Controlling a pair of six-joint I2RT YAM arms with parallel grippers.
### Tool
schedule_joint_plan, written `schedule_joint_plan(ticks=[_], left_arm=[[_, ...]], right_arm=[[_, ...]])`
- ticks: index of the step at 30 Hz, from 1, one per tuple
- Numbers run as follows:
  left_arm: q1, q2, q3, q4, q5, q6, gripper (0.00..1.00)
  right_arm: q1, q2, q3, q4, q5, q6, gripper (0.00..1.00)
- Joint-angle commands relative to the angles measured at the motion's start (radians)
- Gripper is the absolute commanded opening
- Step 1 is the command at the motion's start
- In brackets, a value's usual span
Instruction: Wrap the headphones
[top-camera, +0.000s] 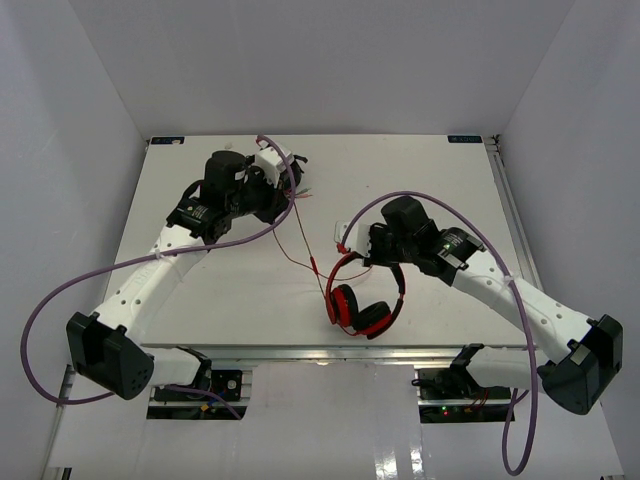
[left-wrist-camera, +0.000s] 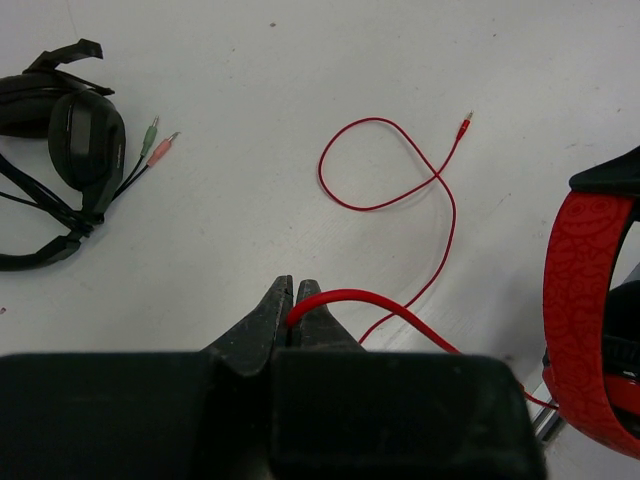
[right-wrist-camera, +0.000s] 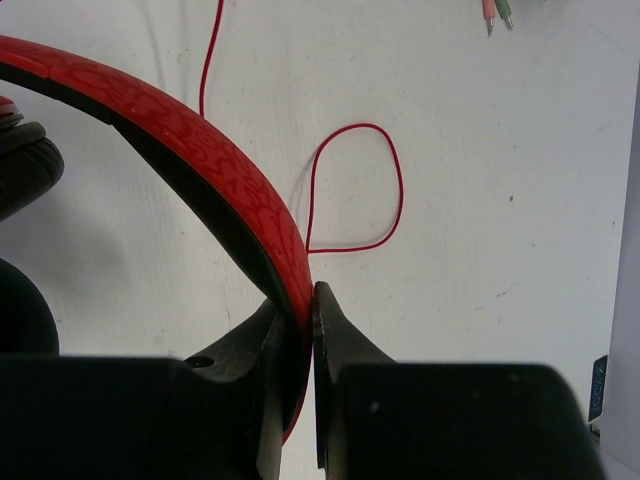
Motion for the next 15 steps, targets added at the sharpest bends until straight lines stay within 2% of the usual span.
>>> schedule_joint_plan(ticks=[1, 15], left_arm=[[-0.002, -0.033, 0.049, -0.017, 0.005, -0.001, 0.00], [-0.002, 0.026, 0.095, -0.042, 0.004, -0.016, 0.00]], right_arm=[[0.021, -0.010, -0.011, 0.065, 0.055, -0.028, 0.08], [0.085, 0.029, 0.038, 0.028, 0.028, -0.035, 0.08]])
